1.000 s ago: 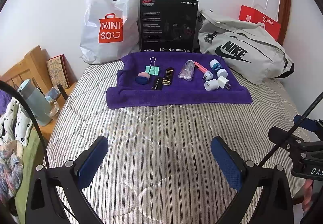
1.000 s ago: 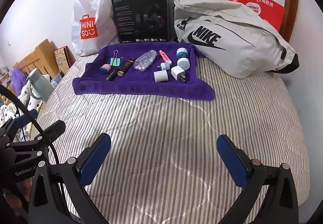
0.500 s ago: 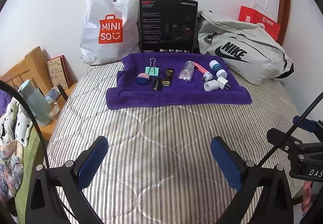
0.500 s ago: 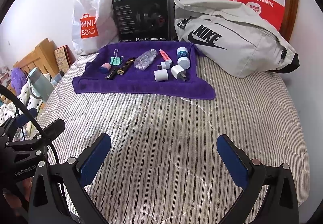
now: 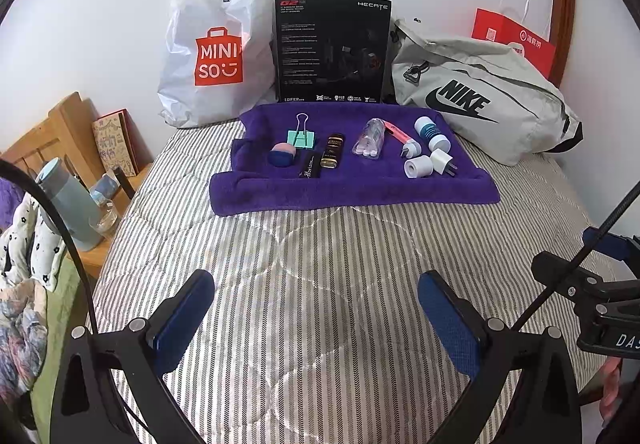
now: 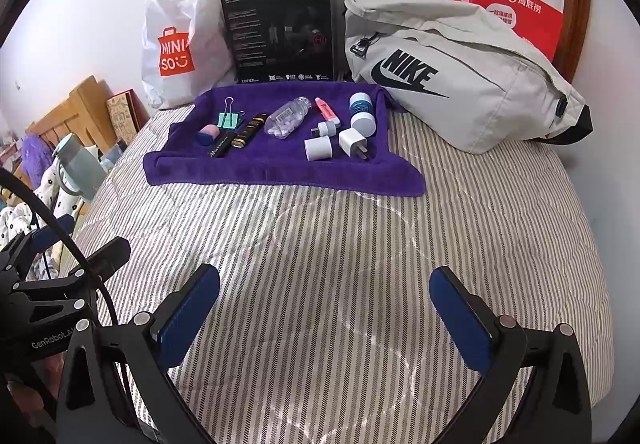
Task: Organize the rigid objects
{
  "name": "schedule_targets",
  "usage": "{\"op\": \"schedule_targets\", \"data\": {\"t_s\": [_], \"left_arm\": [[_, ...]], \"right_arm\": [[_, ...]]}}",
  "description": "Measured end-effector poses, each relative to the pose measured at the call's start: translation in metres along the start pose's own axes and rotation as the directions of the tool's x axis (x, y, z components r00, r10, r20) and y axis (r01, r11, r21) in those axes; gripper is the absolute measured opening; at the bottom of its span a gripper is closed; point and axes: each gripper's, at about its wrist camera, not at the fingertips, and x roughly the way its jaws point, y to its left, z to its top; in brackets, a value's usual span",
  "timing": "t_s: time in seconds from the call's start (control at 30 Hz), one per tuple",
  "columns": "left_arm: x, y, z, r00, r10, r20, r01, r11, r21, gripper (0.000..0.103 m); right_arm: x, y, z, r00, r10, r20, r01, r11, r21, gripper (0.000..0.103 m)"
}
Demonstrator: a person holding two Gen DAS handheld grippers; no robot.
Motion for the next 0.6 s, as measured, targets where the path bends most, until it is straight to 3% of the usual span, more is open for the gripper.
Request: {"op": "schedule_targets", "data": {"t_s": [0.6], "left_arm": [[-0.0006, 0.0013, -0.0024, 1.000, 0.003, 0.011, -0.003, 1.000, 0.006, 0.103]], "right_arm": [[-0.0015, 0.0015, -0.0008, 1.000, 0.001, -0.001, -0.001, 1.000, -0.003, 0.103]]}}
